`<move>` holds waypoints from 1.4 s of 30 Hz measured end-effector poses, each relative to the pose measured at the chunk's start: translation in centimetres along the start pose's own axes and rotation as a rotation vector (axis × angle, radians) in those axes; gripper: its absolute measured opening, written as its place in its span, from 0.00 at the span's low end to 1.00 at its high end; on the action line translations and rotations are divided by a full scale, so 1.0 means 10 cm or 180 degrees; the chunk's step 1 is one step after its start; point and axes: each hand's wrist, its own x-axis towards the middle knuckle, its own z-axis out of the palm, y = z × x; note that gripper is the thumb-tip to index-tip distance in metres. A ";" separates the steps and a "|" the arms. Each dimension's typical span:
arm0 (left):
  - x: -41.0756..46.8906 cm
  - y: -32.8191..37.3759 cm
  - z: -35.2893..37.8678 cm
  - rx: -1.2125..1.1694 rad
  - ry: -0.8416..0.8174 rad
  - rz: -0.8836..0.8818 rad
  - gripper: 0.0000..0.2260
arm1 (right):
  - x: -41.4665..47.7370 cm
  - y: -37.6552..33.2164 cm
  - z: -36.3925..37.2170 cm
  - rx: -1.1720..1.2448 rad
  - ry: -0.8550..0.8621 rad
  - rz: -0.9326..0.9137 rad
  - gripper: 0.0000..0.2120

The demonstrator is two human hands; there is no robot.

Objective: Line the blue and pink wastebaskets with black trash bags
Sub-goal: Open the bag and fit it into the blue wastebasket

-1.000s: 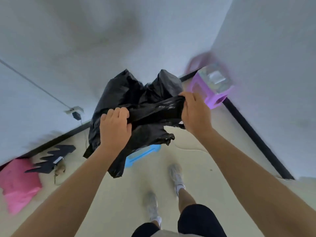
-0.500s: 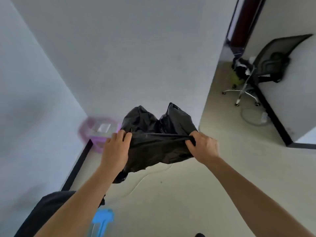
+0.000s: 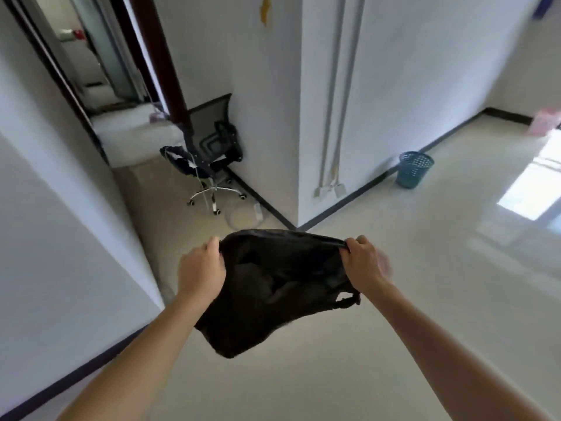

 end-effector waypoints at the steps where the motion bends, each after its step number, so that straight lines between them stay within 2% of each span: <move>1: 0.23 0.33 0.10 -0.0167 0.0028 0.0095 0.11 | 0.14 0.28 -0.07 -0.0039 0.0024 0.0166 0.14; 4: 0.88 1.20 0.41 -0.0654 0.0148 0.0369 0.10 | 0.51 1.03 -0.20 -0.0177 0.0014 0.0527 0.13; 7: 1.49 1.98 0.81 -0.0799 0.0318 0.0963 0.10 | 0.88 1.74 -0.23 -0.0236 0.0052 0.0843 0.12; 12: 2.52 3.18 1.49 -0.0885 0.0009 0.1474 0.18 | 1.67 2.80 -0.28 -0.0387 0.0482 0.1082 0.10; 16: 3.32 4.05 1.76 -0.0989 -0.0109 0.1905 0.13 | 2.34 3.59 -0.55 -0.0234 0.0557 0.1484 0.15; 19: 3.99 4.75 1.91 -0.0605 0.0053 0.2614 0.11 | 2.73 4.23 -0.77 -0.0418 0.0372 0.1412 0.13; 21: 4.45 5.27 2.07 -0.0157 0.0135 0.3048 0.08 | 2.91 4.67 -0.89 -0.0759 0.0245 0.1293 0.16; 25: 5.07 6.28 2.43 0.0266 0.0047 0.3510 0.07 | 3.21 5.47 -0.93 -0.1254 -0.0140 0.1225 0.18; 29: 5.58 7.26 2.93 0.0449 -0.0118 0.3527 0.14 | 3.77 6.33 -0.74 -0.1694 -0.0246 0.1079 0.17; 31: 5.94 7.79 3.16 0.0672 -0.0229 0.3430 0.19 | 4.21 6.80 -0.70 -0.1658 -0.0306 0.0881 0.19; 33: 6.33 8.24 3.32 0.0904 -0.0448 0.3261 0.23 | 4.71 7.20 -0.65 -0.1491 -0.0670 0.0701 0.17; 35: 6.76 8.63 3.46 0.1062 -0.0518 0.3174 0.24 | 5.25 7.60 -0.56 -0.1406 -0.0852 0.0400 0.17; 38: 7.36 9.09 3.57 0.1164 -0.0515 0.2932 0.23 | 6.10 7.99 -0.63 -0.1141 -0.0604 0.0244 0.16; 41: 7.96 9.40 3.72 0.1228 -0.0704 0.2526 0.27 | 6.94 8.30 -0.72 -0.1012 -0.0417 -0.0373 0.23; 42: 8.16 9.47 3.80 0.1257 -0.0763 0.2418 0.28 | 7.20 8.41 -0.68 -0.1063 -0.0513 -0.0561 0.23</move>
